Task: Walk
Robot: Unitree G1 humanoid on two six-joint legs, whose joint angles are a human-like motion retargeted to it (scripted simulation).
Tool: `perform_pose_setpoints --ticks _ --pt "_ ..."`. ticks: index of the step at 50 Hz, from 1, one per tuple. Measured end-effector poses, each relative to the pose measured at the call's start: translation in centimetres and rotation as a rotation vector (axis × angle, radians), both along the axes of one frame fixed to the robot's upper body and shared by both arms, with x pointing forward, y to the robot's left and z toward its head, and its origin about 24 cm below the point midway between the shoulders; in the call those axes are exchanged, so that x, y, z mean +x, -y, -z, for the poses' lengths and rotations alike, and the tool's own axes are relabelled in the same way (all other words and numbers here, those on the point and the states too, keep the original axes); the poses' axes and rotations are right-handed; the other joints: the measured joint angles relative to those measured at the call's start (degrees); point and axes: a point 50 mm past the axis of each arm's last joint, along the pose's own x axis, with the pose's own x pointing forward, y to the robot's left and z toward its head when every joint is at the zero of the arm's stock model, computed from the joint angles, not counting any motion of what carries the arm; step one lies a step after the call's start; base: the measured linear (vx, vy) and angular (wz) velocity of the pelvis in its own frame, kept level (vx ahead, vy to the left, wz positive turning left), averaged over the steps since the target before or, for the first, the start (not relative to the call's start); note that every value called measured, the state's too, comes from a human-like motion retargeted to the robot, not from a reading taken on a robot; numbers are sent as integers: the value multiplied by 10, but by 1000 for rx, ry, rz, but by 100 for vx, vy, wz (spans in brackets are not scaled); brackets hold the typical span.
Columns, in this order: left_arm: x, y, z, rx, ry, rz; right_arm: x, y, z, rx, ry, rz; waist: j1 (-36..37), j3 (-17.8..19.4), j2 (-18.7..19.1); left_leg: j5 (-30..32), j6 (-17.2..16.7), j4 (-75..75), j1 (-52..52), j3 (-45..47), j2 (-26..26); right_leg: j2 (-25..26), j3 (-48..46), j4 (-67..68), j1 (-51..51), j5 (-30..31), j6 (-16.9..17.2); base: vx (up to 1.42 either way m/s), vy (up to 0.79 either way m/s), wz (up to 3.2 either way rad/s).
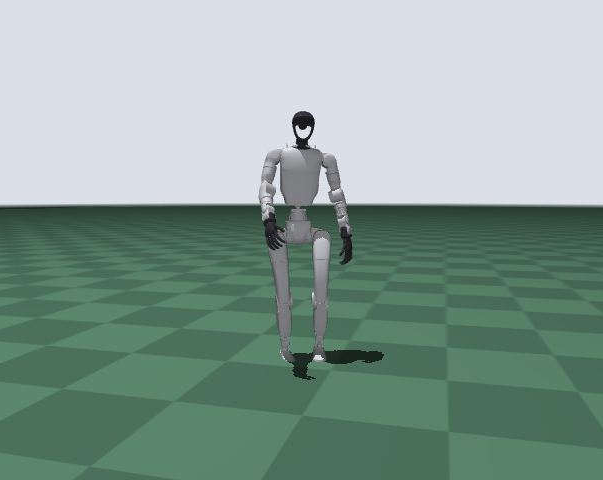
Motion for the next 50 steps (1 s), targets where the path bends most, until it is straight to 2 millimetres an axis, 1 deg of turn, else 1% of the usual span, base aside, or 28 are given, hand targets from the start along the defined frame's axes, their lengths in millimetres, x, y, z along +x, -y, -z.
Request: perform_pose_setpoints --ticks 2,5,7,10,12,15,18,20,22,23,25,27,28,29,30,31,32,33,34,35,37,38,40,42,43,44,45,50 --pt "19 5 -4 -6 51 23 -16 -1 15 -18 -81 -16 -4 8 -7 22 6 -77 63 5 -10 -14 8 -49 50 10 2 31 7 -19" --pt "49 19 -11 -34 150 69 -57 5 43 -61 -254 -32 -9 7 -3 15 7 -86 87 10 -12 -19 8 -46 67 -1 3 23 5 -11" --pt "73 30 -19 -63 232 105 -88 13 59 -95 -375 -34 -11 7 -1 20 7 -112 109 11 -17 -25 8 -56 82 -5 2 19 4 -2" --pt "105 47 -35 -109 354 165 -132 26 75 -138 -532 -28 -12 10 1 35 6 -162 145 10 -25 -35 6 -76 104 -6 4 16 3 -1" --pt "121 56 -44 -134 413 206 -154 34 81 -155 -605 -22 -13 12 2 49 6 -199 170 9 -29 -41 6 -89 119 -5 5 11 2 -5" --pt "133 67 -52 -164 457 263 -172 41 84 -166 -660 -11 -15 16 2 71 6 -253 206 8 -34 -47 8 -108 137 -1 9 8 2 -12" --pt "133 72 -52 -179 450 306 -174 45 84 -164 -660 1 -17 19 3 90 7 -299 235 10 -35 -50 11 -126 152 5 13 1 2 -13" --pt "113 82 -39 -203 395 326 -189 37 87 -149 -685 5 -15 44 -3 105 10 -308 276 20 -42 -54 20 -91 171 -1 17 -6 2 -35" --pt "123 75 -46 -182 401 350 -171 46 83 -156 -633 15 -16 35 0 104 10 -336 275 16 -39 -54 18 -120 171 0 20 5 2 3" --pt "121 75 -44 -183 384 356 -164 45 81 -151 -611 16 -17 33 2 108 10 -344 275 16 -37 -53 18 -131 172 7 21 0 0 0" --pt "94 84 -27 -204 298 355 -166 35 83 -134 -603 12 -16 53 -3 121 12 -348 305 26 -41 -53 26 -107 187 8 24 -8 1 -28" --pt "94 75 -27 -181 272 356 -145 39 77 -135 -541 12 -15 47 0 117 11 -360 300 23 -37 -52 24 -129 186 10 26 0 0 0" --pt "80 79 -19 -190 230 349 -146 33 78 -125 -539 5 -14 58 -2 123 12 -358 313 28 -39 -52 27 -115 194 11 27 0 0 0" --pt "78 76 -18 -182 215 346 -138 33 76 -123 -515 3 -13 57 -1 121 11 -361 312 27 -38 -51 26 -122 194 13 27 0 0 0" --pt "82 69 -20 -165 212 345 -125 36 71 -126 -480 3 -13 50 2 116 11 -365 302 23 -35 -51 23 -140 191 14 28 0 0 0" --pt "69 73 -13 -173 177 336 -128 30 73 -116 -481 -5 -12 60 0 122 11 -362 313 27 -36 -50 26 -128 198 17 29 0 0 0" --pt "62 73 -10 -172 154 329 -126 27 72 -111 -472 -10 -11 65 -1 123 11 -361 317 29 -36 -50 27 -126 201 19 30 0 0 0" --pt "66 66 -12 -155 158 326 -114 30 68 -115 -441 -11 -11 57 2 118 10 -364 306 25 -34 -50 23 -144 197 20 30 0 0 0" --pt "60 67 -9 -155 139 317 -113 28 68 -111 -436 -16 -10 61 1 119 10 -362 309 26 -34 -49 24 -143 200 23 30 0 0 0" --pt "48 70 -4 -162 110 307 -118 22 70 -103 -443 -23 -9 71 0 124 10 -358 319 30 -35 -49 26 -132 207 26 31 0 0 0" --pt "54 60 -7 -137 117 297 -104 27 64 -112 -407 -25 -8 61 3 117 8 -361 303 24 -31 -48 20 -157 202 29 31 0 0 0" --pt "43 64 -2 -145 93 287 -110 22 67 -106 -421 -30 -7 71 2 122 8 -356 313 27 -32 -48 22 -147 209 32 32 -6 -1 -8" --pt "35 64 1 -139 77 272 -113 19 68 -106 -425 -34 -5 85 0 121 8 -352 327 28 -33 -48 22 -135 219 28 33 -4 -1 -7" --pt "37 61 0 -129 82 262 -110 21 67 -111 -418 -33 -3 89 1 119 7 -353 329 25 -33 -48 19 -135 221 25 33 4 1 11" --pt "46 55 -4 -116 102 260 -102 26 63 -119 -399 -30 -4 78 3 115 5 -358 314 21 -30 -48 15 -155 213 29 33 6 1 21" --pt "44 56 -3 -118 98 256 -104 25 64 -117 -405 -30 -4 79 4 118 5 -357 314 21 -29 -47 15 -157 214 33 34 0 0 0" --pt "36 61 0 -128 82 251 -111 20 67 -111 -424 -33 -3 86 2 124 6 -354 321 24 -30 -47 17 -150 220 38 34 -8 -1 -10" --pt "35 62 1 -121 92 243 -113 21 68 -116 -429 -30 0 104 2 123 5 -357 340 23 -31 -47 14 -135 231 29 35 -1 0 -2"
